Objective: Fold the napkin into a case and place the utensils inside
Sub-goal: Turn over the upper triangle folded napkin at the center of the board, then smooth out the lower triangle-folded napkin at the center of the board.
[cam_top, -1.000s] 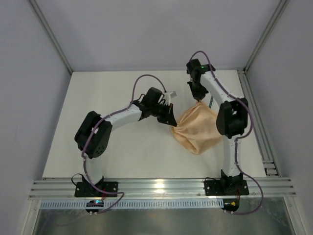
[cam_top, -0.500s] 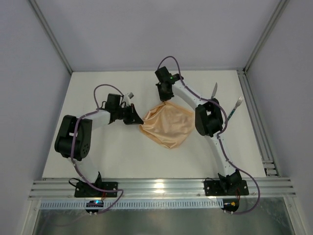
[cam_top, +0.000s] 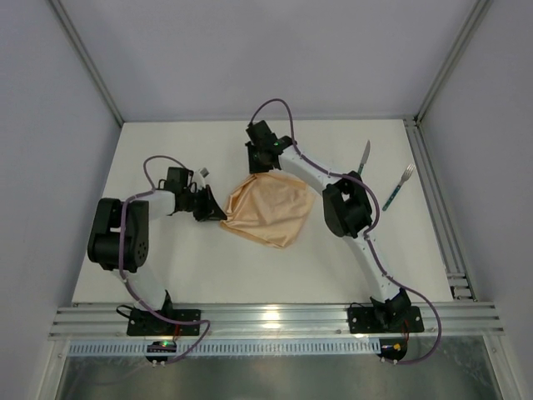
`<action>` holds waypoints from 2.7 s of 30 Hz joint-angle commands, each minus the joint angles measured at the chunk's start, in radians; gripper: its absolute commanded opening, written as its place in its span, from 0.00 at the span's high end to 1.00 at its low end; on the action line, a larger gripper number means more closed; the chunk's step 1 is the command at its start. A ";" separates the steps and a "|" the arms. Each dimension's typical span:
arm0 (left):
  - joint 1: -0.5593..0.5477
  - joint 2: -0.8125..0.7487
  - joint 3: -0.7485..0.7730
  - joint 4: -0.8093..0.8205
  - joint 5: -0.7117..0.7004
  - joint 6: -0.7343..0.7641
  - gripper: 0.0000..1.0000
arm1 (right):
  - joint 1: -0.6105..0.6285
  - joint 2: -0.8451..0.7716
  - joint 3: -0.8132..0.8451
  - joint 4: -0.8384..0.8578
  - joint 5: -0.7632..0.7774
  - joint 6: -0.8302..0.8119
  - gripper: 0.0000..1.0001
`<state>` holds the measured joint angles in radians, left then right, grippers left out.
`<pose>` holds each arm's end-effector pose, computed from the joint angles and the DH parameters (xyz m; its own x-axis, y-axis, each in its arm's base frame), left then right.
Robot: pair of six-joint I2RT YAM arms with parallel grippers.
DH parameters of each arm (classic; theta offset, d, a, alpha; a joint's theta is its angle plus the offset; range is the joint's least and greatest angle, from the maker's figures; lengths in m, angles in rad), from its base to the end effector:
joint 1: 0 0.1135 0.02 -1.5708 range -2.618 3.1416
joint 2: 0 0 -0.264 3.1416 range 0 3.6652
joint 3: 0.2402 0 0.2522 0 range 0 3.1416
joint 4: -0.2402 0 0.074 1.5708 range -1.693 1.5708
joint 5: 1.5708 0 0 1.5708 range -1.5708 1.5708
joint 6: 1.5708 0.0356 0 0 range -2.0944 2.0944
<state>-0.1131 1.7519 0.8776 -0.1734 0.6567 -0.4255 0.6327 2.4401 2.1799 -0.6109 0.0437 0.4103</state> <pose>0.3173 -0.0579 0.1352 -0.9460 -0.2216 -0.2367 0.0022 0.7258 -0.6879 0.4399 0.3206 0.1950 -0.7923 -0.0868 -0.6039 -0.2748 0.9345 0.2262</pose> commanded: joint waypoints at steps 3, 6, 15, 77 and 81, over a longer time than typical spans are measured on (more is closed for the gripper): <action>0.029 -0.048 -0.028 -0.067 -0.008 0.027 1.00 | 0.016 -0.015 0.003 0.135 -0.090 0.035 0.64; 0.053 -0.049 -0.025 -0.083 -0.020 0.025 0.98 | 0.018 -0.048 0.001 0.178 -0.107 0.038 0.53; 0.148 -0.078 -0.031 -0.192 -0.057 0.079 0.89 | 0.016 -0.196 -0.037 0.203 -0.051 -0.044 0.45; -0.089 0.153 0.435 -0.367 -0.281 0.418 0.52 | -0.169 -0.553 -1.086 0.485 -0.209 -0.027 0.82; -0.091 0.166 0.443 -0.357 -0.339 0.419 0.56 | -0.169 -0.546 -1.037 0.490 -0.238 -0.045 0.96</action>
<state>-0.2031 1.9190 1.2858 -0.5438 0.3710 -0.0257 0.4618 1.8732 1.0908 -0.1238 -0.1844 0.3893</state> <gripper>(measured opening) 0.460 0.057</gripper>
